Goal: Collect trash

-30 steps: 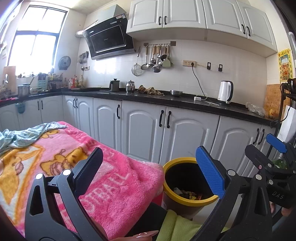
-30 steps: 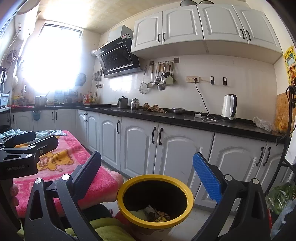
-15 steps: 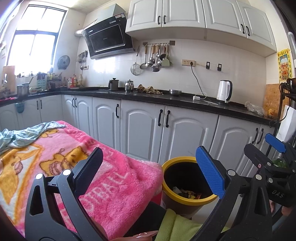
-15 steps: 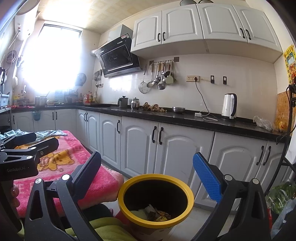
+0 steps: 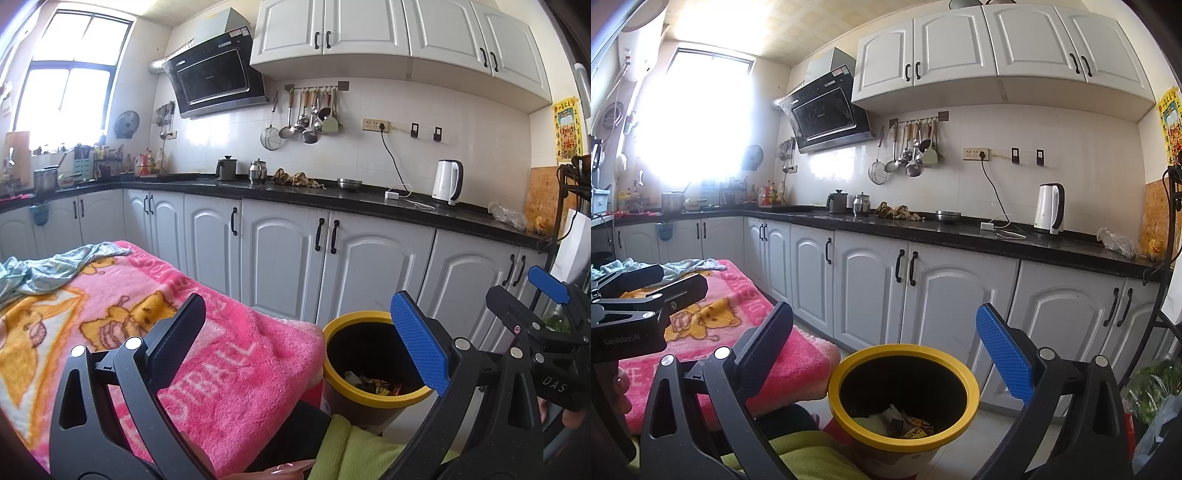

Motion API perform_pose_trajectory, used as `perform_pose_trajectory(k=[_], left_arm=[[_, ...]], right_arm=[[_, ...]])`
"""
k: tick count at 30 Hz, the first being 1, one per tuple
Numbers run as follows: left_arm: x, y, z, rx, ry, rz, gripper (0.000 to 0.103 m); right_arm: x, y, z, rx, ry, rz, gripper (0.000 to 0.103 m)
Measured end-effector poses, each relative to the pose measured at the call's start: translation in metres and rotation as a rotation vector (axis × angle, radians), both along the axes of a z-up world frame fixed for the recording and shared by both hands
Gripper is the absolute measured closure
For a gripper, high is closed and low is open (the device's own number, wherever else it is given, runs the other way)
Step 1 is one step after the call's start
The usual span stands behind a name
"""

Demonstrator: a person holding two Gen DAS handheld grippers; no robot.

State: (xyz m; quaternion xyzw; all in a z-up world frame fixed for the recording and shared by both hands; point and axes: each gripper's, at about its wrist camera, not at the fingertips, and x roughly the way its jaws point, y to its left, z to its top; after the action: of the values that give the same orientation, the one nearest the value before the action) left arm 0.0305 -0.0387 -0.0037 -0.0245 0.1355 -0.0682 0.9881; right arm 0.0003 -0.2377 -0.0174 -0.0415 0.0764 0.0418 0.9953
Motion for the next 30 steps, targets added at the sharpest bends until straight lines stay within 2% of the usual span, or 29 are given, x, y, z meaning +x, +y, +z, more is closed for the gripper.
perform_pose_trajectory(k=[30], left_arm=[[-0.0010, -0.0002, -0.0008, -0.001, -0.003, 0.000, 0.011]], right_arm=[[-0.0020, 0.0027, 0.0017, 0.003, -0.001, 0.003, 0.006]])
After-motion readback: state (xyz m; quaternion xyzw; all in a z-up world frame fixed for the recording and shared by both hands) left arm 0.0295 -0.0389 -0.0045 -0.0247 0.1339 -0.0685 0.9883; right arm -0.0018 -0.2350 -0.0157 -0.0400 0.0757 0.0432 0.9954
